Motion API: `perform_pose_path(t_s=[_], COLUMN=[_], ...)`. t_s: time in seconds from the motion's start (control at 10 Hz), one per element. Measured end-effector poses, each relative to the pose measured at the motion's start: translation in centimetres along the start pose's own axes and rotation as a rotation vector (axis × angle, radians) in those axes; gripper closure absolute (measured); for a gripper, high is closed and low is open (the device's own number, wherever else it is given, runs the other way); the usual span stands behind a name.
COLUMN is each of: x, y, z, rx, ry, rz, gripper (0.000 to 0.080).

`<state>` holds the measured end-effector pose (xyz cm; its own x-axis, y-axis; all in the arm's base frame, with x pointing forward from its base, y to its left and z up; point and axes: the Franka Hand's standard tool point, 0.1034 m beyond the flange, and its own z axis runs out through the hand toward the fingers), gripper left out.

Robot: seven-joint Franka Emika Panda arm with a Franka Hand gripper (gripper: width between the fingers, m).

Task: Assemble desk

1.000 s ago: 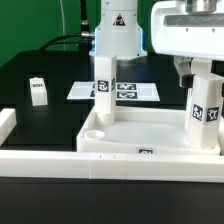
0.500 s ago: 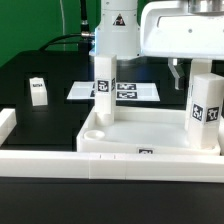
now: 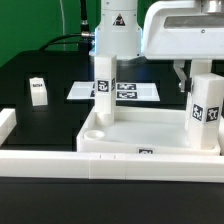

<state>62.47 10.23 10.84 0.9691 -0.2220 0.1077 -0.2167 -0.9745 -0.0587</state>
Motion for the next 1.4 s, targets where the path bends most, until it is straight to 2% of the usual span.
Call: perform_pose_path(t_s=[0.4,0.8,1.0,1.1,1.2,1.4], x=[0.04,0.27,0.33,0.34,0.34,0.34], y=[0.12,0.59,0.74,0.75,0.76,0.75], z=[0.01,-0.04,-0.04,-0.05,-0.04,-0.04], rx=[-0.008,-0.01,-0.01,-0.01,-0.01,-0.01], ry=[0.001,0.0,0.001,0.001,0.001,0.001], rz=[-0.301,-0.467,-0.464,-0.464,-0.463,-0.435], gripper=[0.015,0.015,0.042,0.042,0.0511,0.0511])
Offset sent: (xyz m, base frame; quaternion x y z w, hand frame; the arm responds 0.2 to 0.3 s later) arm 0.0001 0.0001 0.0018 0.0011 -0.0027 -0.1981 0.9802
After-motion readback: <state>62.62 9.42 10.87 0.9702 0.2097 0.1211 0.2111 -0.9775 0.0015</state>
